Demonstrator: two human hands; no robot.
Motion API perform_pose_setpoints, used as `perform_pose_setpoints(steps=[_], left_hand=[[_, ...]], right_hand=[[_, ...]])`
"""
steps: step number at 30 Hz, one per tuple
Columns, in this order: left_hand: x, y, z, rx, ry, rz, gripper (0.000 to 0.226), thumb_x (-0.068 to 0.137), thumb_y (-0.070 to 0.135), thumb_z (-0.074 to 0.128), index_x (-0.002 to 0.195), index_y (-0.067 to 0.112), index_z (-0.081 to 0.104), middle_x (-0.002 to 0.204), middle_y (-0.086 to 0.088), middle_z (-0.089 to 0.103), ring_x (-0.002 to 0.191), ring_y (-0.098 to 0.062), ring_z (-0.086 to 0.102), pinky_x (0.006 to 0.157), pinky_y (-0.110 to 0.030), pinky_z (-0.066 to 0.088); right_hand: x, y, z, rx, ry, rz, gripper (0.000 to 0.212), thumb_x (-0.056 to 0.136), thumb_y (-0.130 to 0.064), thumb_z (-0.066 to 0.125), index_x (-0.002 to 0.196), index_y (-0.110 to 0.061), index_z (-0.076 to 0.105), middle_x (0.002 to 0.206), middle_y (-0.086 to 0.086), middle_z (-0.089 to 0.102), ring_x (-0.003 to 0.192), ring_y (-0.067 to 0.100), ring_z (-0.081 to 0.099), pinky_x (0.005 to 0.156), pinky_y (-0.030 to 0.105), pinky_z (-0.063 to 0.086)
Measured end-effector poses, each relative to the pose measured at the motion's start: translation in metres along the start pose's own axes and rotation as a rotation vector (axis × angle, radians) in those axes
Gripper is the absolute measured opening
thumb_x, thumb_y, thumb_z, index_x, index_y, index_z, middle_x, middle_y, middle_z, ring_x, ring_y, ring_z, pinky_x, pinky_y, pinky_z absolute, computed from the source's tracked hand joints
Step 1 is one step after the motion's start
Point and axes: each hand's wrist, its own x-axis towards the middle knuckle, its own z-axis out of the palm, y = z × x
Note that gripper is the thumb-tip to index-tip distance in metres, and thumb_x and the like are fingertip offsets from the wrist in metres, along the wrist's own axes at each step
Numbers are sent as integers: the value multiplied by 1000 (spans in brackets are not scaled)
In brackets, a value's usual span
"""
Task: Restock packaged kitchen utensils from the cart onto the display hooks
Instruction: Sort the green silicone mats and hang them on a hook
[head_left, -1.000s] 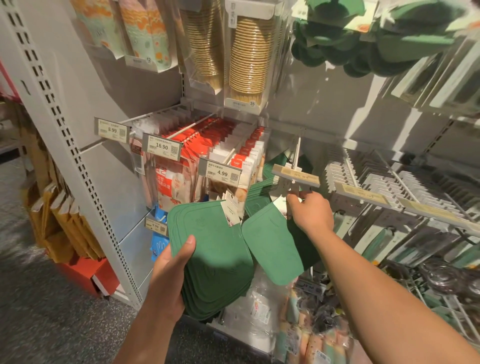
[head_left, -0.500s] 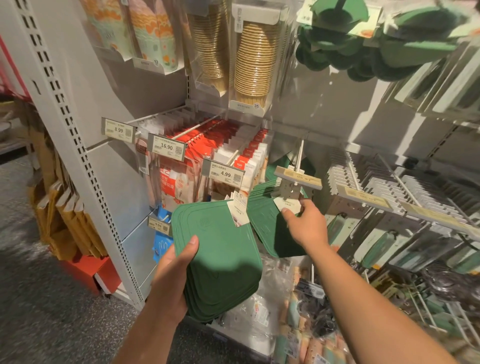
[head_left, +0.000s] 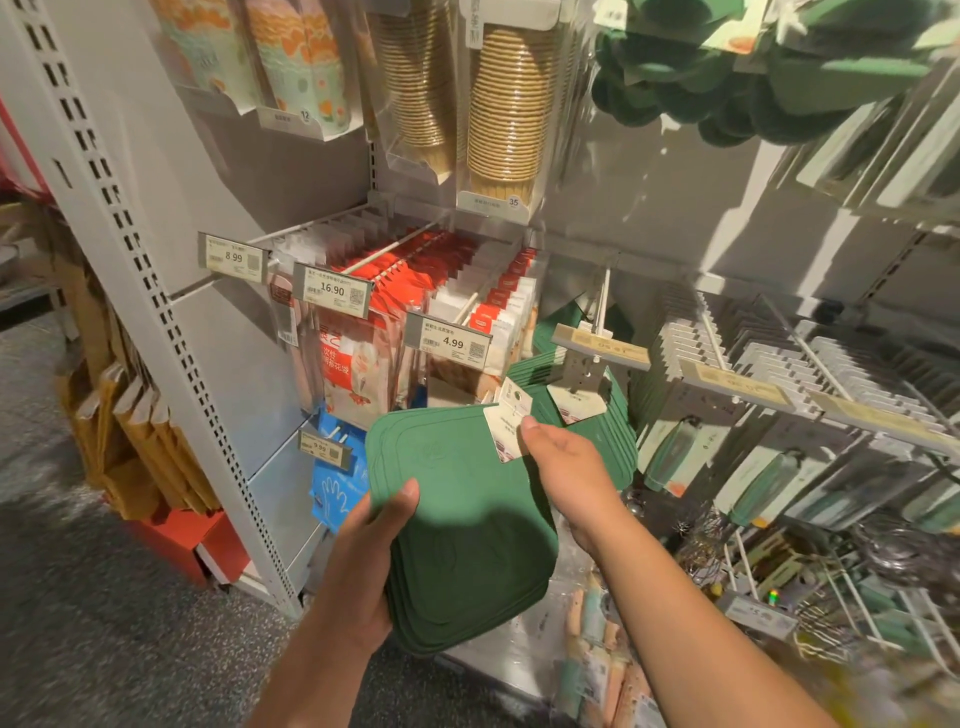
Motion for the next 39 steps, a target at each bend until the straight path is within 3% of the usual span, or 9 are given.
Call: perform_pose_setpoints(steps=[5, 12, 15, 17, 28, 32, 34, 37, 39], left_hand=[[2, 1, 0, 24, 53, 9, 47, 87, 23, 66, 131, 5, 66, 122, -21, 73, 115, -40, 69, 108, -61, 47], [5, 3, -2, 54, 90, -4, 49, 84, 28, 80, 126, 5, 70, 118, -22, 74, 111, -42, 71, 105, -65, 49], [7, 4, -5, 48, 110, 1, 46, 84, 27, 80, 122, 4, 72, 117, -21, 75, 110, -41, 71, 105, -63, 49], [8, 4, -6, 47, 112, -2, 46, 83, 28, 73, 121, 2, 72, 116, -22, 75, 110, -41, 71, 104, -63, 50], [7, 9, 3, 62, 74, -42, 53, 88, 41, 63, 123, 2, 71, 119, -22, 74, 114, -40, 70, 104, -60, 51], [7, 8, 2, 25, 66, -59, 54, 88, 38, 63, 126, 0, 69, 121, -22, 73, 115, -41, 69, 104, -56, 52], [7, 6, 3, 39, 63, -62, 51, 87, 35, 65, 123, -1, 70, 118, -23, 74, 111, -41, 71, 96, -52, 58], [8, 5, 3, 58, 67, -57, 48, 85, 32, 67, 118, -2, 72, 111, -23, 75, 100, -37, 75, 77, -41, 64], [9, 5, 3, 67, 75, -57, 48, 83, 33, 68, 118, 1, 72, 111, -22, 76, 102, -37, 74, 80, -44, 64]], right_hand=[[2, 4, 9, 49, 116, -71, 50, 88, -51, 68, 125, -18, 74, 112, -10, 77, 107, 16, 72, 103, 49, 54], [-5, 5, 15, -199, 187, -177, 43, 100, -35, 63, 141, -22, 63, 131, -14, 68, 113, 10, 62, 84, 23, 40], [-2, 7, 18, -1, 252, -163, 10, 98, -31, 69, 104, -25, 65, 95, -17, 62, 96, 12, 56, 80, 28, 40], [-1, 6, 18, 51, 241, -166, 30, 98, -30, 69, 81, -20, 46, 76, -5, 44, 75, 16, 40, 65, 34, 30], [13, 24, 10, 222, 147, 87, 43, 99, -24, 68, 75, -21, 33, 67, 0, 24, 64, 16, 20, 60, 35, 14], [10, 30, 4, 115, 229, -23, 37, 97, -21, 69, 76, -10, 41, 69, 9, 34, 62, 22, 28, 60, 37, 22], [9, 32, 0, 4, 282, -100, 21, 96, -22, 69, 89, -6, 58, 75, 10, 61, 69, 29, 54, 69, 41, 42], [4, 25, -8, -53, 306, -208, 1, 100, -14, 65, 100, -13, 65, 86, -10, 69, 74, -5, 60, 71, 14, 44], [0, 20, -14, -115, 345, -277, 2, 101, -15, 63, 101, -16, 62, 89, -12, 65, 75, 1, 57, 66, 11, 39]])
